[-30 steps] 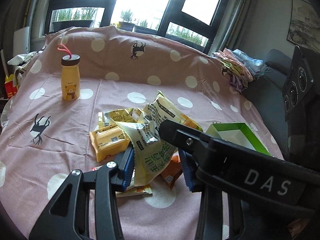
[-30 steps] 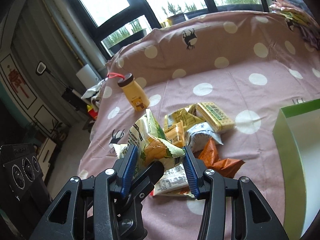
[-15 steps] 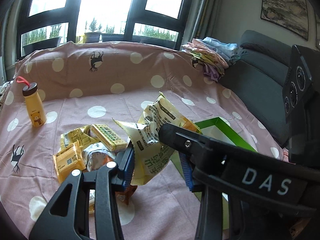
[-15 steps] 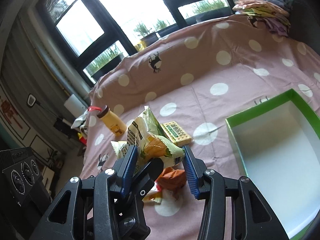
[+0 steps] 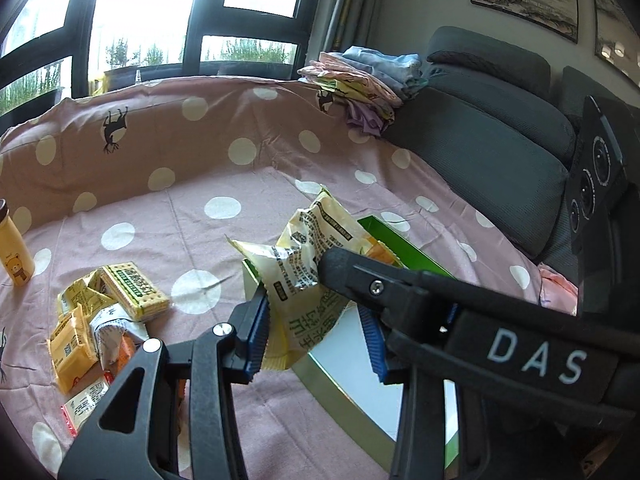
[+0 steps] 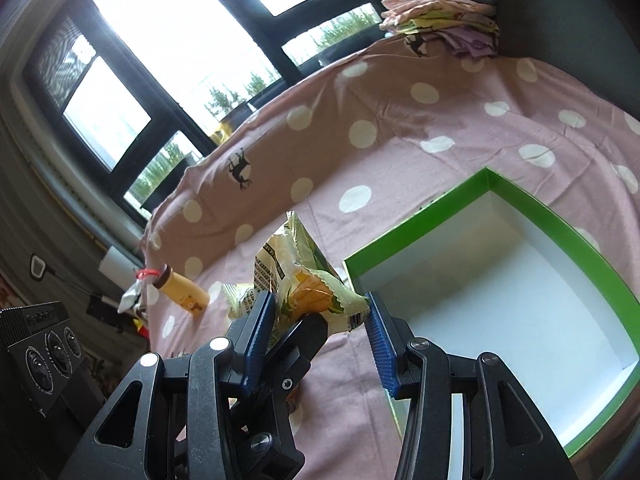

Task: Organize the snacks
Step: 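Lift the rice cracker bag with the right tool over the green box, then lower the bag into the box and open the right tool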

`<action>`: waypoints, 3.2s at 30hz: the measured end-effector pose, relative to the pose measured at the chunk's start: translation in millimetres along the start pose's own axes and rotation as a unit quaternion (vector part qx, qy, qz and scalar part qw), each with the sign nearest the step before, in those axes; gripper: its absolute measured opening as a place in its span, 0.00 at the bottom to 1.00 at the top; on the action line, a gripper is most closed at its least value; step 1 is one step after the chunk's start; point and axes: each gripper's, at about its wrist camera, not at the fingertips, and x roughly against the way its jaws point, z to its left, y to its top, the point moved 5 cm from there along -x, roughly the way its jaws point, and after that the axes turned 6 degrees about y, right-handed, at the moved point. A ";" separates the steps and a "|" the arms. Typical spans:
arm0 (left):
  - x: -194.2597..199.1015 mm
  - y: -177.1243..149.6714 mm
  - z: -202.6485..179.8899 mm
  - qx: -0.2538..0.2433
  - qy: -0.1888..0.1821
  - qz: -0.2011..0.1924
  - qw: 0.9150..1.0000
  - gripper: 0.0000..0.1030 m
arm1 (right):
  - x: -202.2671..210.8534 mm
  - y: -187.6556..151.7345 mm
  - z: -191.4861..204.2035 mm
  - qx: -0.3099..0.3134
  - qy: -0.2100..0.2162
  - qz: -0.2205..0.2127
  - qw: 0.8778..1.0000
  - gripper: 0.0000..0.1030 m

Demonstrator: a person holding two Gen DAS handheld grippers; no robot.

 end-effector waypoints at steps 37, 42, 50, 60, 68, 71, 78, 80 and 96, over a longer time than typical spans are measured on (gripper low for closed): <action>-80.5 -33.3 -74.3 -0.007 -0.093 0.122 0.988 0.39 | 20.0 -1.9 -117.2 -0.124 -0.122 0.009 0.985 0.48; -85.1 -38.1 -77.8 -0.005 -0.100 0.135 0.986 0.39 | 21.8 -2.1 -121.2 -0.127 -0.135 0.010 0.983 0.48; -97.0 -46.7 -71.1 0.018 -0.112 0.172 0.979 0.39 | 17.7 -4.1 -127.3 -0.137 -0.132 0.021 0.981 0.48; -96.5 -51.2 -71.2 0.002 -0.098 0.177 0.979 0.39 | 8.1 -7.9 -131.1 -0.137 -0.140 0.039 0.980 0.48; -98.1 -57.0 -65.7 -0.012 -0.070 0.183 0.980 0.38 | 1.5 -11.0 -132.9 -0.139 -0.136 0.052 0.980 0.48; -98.3 -58.7 -64.0 -0.016 -0.063 0.186 0.980 0.38 | -2.0 -12.1 -132.5 -0.135 -0.141 0.059 0.979 0.48; -99.3 -60.4 -60.8 -0.021 -0.049 0.189 0.981 0.37 | -8.3 -13.7 -134.9 -0.137 -0.139 0.068 0.978 0.48; -99.5 -60.3 -59.8 -0.022 -0.047 0.189 0.981 0.37 | -10.2 -14.2 -134.2 -0.137 -0.138 0.070 0.979 0.48; -99.5 -61.9 -50.7 -0.013 -0.017 0.210 0.977 0.35 | -21.6 -17.6 -129.4 -0.124 -0.130 0.089 0.980 0.48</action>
